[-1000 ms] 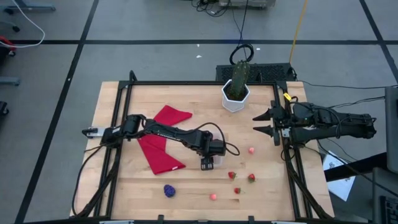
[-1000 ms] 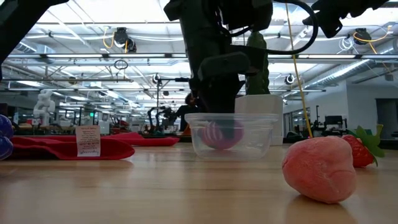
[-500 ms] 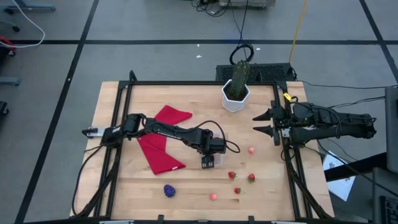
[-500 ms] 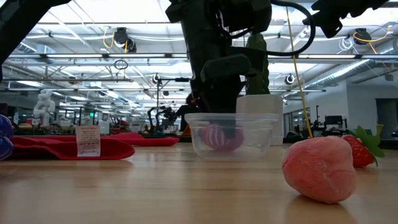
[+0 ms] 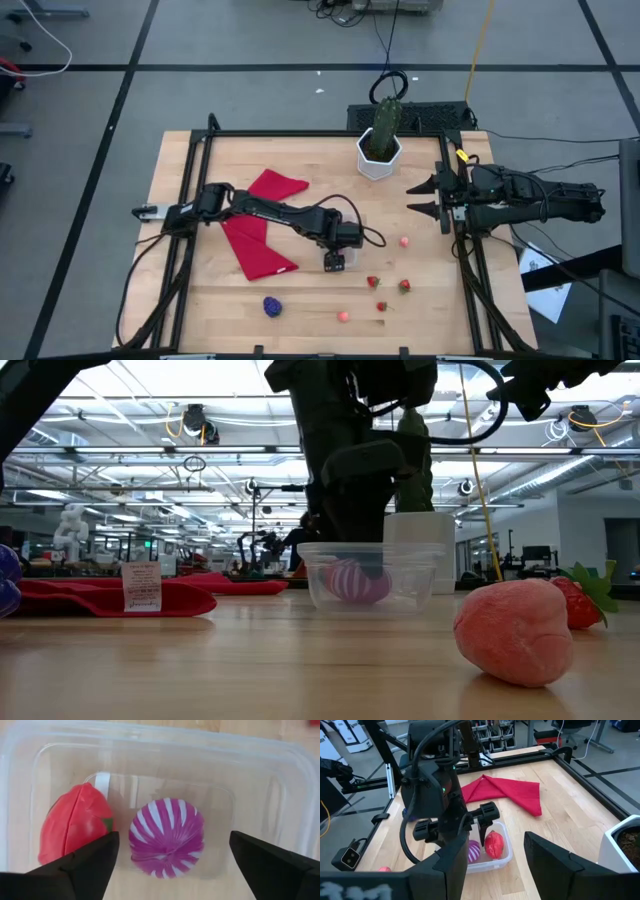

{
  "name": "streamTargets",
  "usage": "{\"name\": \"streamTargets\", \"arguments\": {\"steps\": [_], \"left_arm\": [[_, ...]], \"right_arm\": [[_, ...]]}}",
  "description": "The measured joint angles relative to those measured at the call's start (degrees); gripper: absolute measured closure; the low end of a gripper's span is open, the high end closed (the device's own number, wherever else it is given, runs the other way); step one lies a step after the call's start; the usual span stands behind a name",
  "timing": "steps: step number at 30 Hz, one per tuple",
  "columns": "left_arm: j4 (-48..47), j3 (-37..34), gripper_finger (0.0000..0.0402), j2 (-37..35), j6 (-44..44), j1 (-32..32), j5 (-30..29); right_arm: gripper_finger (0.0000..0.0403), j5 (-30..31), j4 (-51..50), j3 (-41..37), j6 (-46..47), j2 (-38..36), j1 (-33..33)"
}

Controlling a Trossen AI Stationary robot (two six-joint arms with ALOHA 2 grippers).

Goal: Pick and placing Produce into tupperware
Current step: Put the blue grapes into the transparent bin

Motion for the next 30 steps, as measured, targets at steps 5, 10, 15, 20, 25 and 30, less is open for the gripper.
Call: {"name": "streamTargets", "arguments": {"steps": [5,10,15,20,25,30], "left_arm": [[-3.84,2.61,0.0014,-1.98,0.08,-0.52,0.01],[-10.75,7.76,0.0014,-4.84,0.05,-1.55,-1.55],[-19.45,10.91,0.0014,-8.94,-6.18,-4.31,-4.28],[-23.25,9.34,0.0014,-11.87,-18.13,-9.27,-8.19],[-23.17,5.06,0.0014,-12.27,-28.2,-15.03,-6.91],[-22.62,2.42,0.0014,-12.27,-37.86,-19.88,-2.51]], "right_arm": [[0.0218,0.0,0.01,-0.01,0.0,0.02,0.01],[0.0218,0.0,-0.07,-0.02,0.0,0.02,0.01],[0.0218,0.0,-0.45,-0.01,-0.02,0.02,0.01],[0.0218,-0.05,-0.49,0.0,-0.17,0.02,0.03],[0.0218,-0.2,-0.62,-0.01,-0.2,0.02,0.03],[0.0218,-0.2,-0.41,-0.01,-0.2,0.02,0.03]]}}
